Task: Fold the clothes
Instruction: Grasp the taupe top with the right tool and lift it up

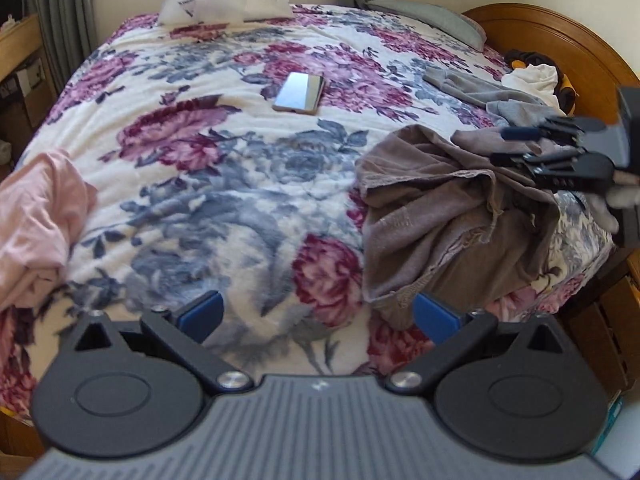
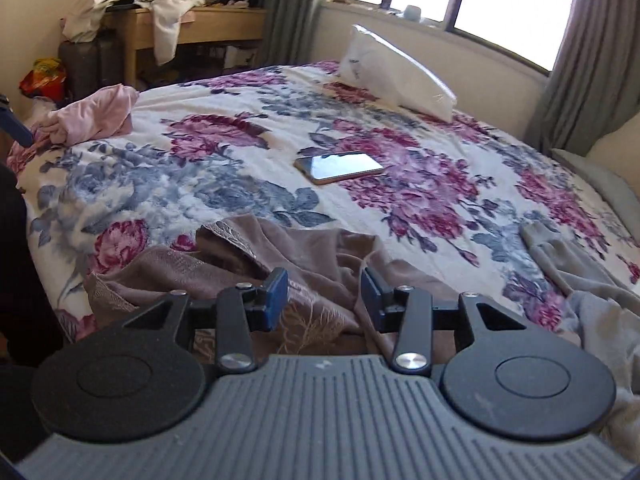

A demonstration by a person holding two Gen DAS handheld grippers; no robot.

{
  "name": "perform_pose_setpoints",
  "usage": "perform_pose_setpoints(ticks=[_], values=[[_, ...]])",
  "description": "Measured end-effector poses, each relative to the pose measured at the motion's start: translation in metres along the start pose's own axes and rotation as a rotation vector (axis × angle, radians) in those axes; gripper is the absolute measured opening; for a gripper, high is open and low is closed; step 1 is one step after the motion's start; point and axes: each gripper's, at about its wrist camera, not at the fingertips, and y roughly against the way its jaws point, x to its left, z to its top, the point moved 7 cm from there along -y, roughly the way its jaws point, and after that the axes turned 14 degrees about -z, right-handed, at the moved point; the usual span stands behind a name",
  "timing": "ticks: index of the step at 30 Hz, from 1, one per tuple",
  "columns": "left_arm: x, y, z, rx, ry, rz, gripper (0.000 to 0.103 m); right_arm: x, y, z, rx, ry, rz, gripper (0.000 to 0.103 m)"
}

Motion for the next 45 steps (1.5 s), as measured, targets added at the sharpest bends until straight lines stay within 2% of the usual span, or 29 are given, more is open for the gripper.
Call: perform_pose_setpoints(ticks=[2, 4, 5, 8, 11, 13, 15, 16, 17, 18, 20, 23, 25, 26, 29, 30, 32, 34, 37, 45], values=[[0.001, -0.014, -0.006, 0.023, 0.061, -0.051, 0.103, 0.001, -0.032, 0.014, 0.032, 0.011, 0.050, 0.092], [0.001, -0.026, -0.010, 0.035, 0.113, -0.104, 0.103, 0.000, -0.072, 0.027, 0.069, -0.011, 0.090, 0.092], [0.000, -0.031, -0.012, 0.037, 0.134, -0.134, 0.103, -0.002, -0.080, 0.030, 0.076, -0.015, 0.100, 0.092], [-0.009, -0.039, -0.014, 0.030, 0.134, -0.212, 0.103, 0.004, -0.115, 0.035, 0.120, 0.006, 0.174, 0.092], [-0.020, -0.042, -0.011, 0.019, 0.100, -0.254, 0.103, 0.013, -0.147, 0.027, 0.226, 0.036, 0.260, 0.092], [-0.025, -0.046, -0.009, 0.022, 0.085, -0.270, 0.103, 0.017, -0.170, 0.016, 0.277, 0.095, 0.216, 0.092], [-0.028, -0.052, -0.008, 0.030, 0.069, -0.279, 0.103, 0.013, -0.183, 0.009, 0.312, 0.097, 0.192, 0.090], [-0.029, -0.058, -0.009, 0.037, 0.062, -0.271, 0.103, 0.012, -0.185, 0.007, 0.326, 0.094, 0.193, 0.085], [-0.029, -0.063, -0.009, 0.043, 0.061, -0.262, 0.103, 0.011, -0.187, 0.005, 0.338, 0.092, 0.195, 0.064], [-0.029, -0.071, -0.011, 0.054, 0.064, -0.249, 0.103, 0.013, -0.184, 0.005, 0.332, 0.098, 0.208, 0.035], [-0.027, -0.083, -0.015, 0.078, 0.073, -0.231, 0.103, 0.014, -0.174, 0.007, 0.286, 0.134, 0.185, 0.006], [-0.027, -0.103, -0.018, 0.071, 0.074, -0.219, 0.100, 0.011, -0.147, 0.019, 0.183, 0.184, 0.101, 0.005], [-0.026, -0.110, -0.016, 0.035, 0.078, -0.204, 0.088, 0.002, -0.119, 0.036, 0.101, 0.183, 0.057, 0.005], [-0.025, -0.113, -0.014, 0.017, 0.080, -0.196, 0.079, -0.002, -0.105, 0.044, 0.065, 0.183, 0.035, 0.005], [-0.022, -0.119, -0.011, -0.027, 0.100, -0.158, 0.033, -0.024, -0.052, 0.078, -0.060, 0.176, -0.065, 0.005], [-0.023, -0.118, -0.010, -0.033, 0.104, -0.161, 0.023, -0.034, -0.029, 0.093, -0.107, 0.163, -0.101, 0.005], [-0.021, -0.110, -0.005, -0.071, 0.149, -0.205, 0.014, -0.049, 0.008, 0.118, -0.183, 0.139, -0.162, 0.005], [-0.019, -0.095, 0.002, -0.130, 0.174, -0.232, 0.012, -0.069, 0.055, 0.149, -0.267, 0.120, -0.245, 0.005], [-0.022, -0.065, 0.018, -0.238, 0.165, -0.268, 0.012, -0.091, 0.105, 0.190, -0.346, 0.117, -0.322, 0.005], [-0.042, 0.043, 0.064, -0.547, 0.030, -0.294, 0.013, -0.115, 0.209, 0.272, -0.460, 0.139, -0.549, 0.005]])
